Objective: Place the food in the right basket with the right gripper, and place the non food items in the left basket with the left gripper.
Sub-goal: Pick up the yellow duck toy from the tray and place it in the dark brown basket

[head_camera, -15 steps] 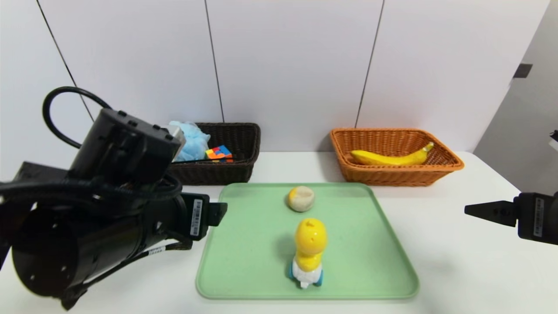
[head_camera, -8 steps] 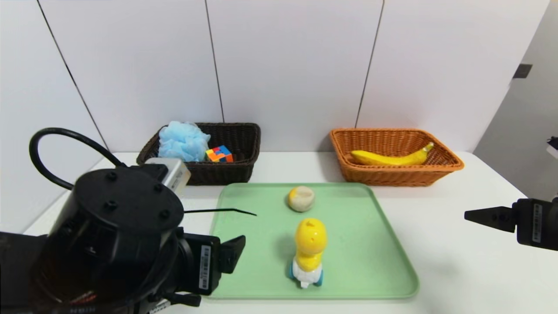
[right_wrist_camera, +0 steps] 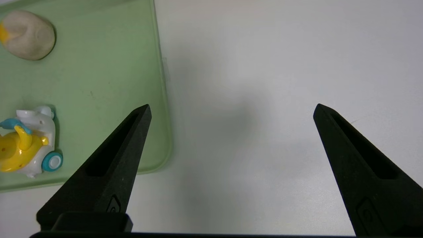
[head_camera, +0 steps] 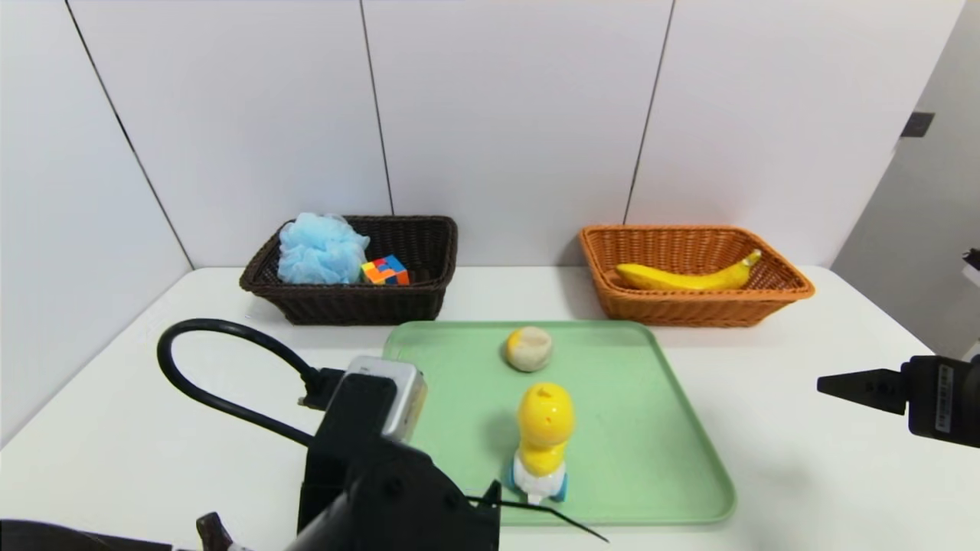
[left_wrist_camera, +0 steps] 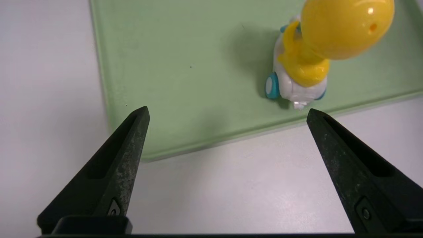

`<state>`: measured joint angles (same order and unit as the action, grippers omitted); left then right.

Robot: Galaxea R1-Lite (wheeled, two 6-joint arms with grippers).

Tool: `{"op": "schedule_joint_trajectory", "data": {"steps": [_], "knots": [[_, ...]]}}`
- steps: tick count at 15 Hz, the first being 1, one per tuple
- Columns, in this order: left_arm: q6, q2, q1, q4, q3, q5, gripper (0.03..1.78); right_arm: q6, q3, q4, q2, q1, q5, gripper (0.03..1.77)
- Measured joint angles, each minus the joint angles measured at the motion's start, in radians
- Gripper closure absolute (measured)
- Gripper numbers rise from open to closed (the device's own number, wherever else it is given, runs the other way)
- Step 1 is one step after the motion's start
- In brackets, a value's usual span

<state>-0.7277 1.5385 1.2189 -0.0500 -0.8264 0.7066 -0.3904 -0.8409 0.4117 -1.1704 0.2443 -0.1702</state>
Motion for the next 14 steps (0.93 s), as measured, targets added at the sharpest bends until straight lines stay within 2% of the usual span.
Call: {"op": "schedule_joint_trajectory", "data": {"steps": [4, 9, 14], "knots": [[-0.064, 0.072, 0.092, 0.001, -0.004, 0.067, 0.12, 0.000, 0.020, -0.034, 0.003, -0.003, 0.001, 0.11], [-0.142, 0.189, 0.148, 0.003, -0.039, 0.208, 0.12, 0.000, 0.062, -0.087, 0.010, -0.005, 0.003, 0.11], [-0.147, 0.240, 0.198, 0.004, -0.071, 0.236, 0.12, 0.001, 0.075, -0.087, 0.021, -0.005, 0.002, 0.11]]}}
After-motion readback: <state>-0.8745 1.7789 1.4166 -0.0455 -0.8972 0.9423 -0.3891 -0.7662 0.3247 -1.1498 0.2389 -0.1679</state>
